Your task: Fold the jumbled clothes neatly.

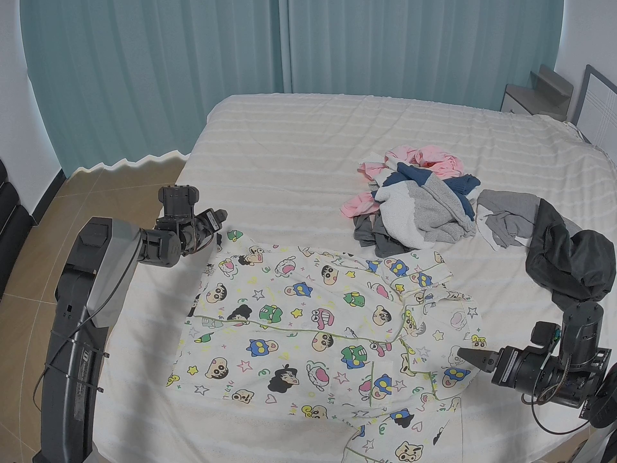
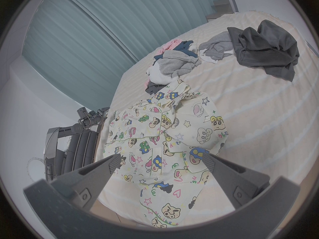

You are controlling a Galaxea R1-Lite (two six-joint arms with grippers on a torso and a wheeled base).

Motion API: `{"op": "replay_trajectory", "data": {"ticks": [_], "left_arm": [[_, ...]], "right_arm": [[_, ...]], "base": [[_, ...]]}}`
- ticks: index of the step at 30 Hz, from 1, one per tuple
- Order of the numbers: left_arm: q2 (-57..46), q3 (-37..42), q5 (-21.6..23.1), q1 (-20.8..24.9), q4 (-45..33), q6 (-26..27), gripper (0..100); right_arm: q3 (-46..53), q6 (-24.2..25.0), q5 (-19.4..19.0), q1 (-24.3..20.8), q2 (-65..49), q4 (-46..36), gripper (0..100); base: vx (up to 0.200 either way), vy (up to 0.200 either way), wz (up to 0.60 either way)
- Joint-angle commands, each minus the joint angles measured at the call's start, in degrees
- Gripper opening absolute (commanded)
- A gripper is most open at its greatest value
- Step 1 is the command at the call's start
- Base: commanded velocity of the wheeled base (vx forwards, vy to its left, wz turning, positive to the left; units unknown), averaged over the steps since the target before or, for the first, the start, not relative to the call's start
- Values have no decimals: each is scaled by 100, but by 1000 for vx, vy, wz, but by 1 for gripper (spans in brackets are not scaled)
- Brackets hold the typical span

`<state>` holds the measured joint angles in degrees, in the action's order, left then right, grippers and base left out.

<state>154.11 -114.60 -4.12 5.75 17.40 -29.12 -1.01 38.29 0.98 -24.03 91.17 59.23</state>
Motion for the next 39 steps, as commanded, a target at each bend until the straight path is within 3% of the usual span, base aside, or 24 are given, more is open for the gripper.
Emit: {"op": "replay_trajectory", "data": {"ticks": [1, 5, 11, 16, 18, 20, 23, 28, 34, 39], "left_arm": [[-637, 1, 60, -22, -456, -682, 100], [-1340, 606, 482, -39, -869, -1377, 100], [-2852, 3295, 1880, -189, -509, -1509, 100], [-3880, 6038, 2231, -171, 1090, -1377, 100], [-3994, 6468, 2267, -162, 1442, -1333, 100], [-4320, 7804, 2302, -118, 2541, -1280, 100], [-4434, 8709, 2310, 49, 3297, -1298, 100], [-4399, 9474, 2284, 321, 4008, -1368, 100], [-4363, 9509, 2293, 541, 4052, -2282, 100], [-4399, 9641, 2258, 558, 4052, -2379, 100]], "right_arm": [[13, 152, -1, 21, -82, 255, 100], [-233, 434, 8, 12, 14, 677, 100], [-189, 434, 8, -14, 58, 668, 100], [101, 381, -1, -67, 58, 633, 100], [101, 381, 8, -102, 50, 624, 100], [101, 390, 43, -137, 32, 528, 100], [101, 381, 52, -269, 67, 370, 100], [101, 398, 201, -665, 85, 159, 100], [101, 407, 614, -920, 392, -105, 100], [101, 609, 729, -928, 603, -140, 100]], "base": [[0, 0, 0], [0, 0, 0], [0, 0, 0], [0, 0, 0], [0, 0, 0], [0, 0, 0], [0, 0, 0], [0, 0, 0], [-167, 0, 0], [-200, 0, 0]]}}
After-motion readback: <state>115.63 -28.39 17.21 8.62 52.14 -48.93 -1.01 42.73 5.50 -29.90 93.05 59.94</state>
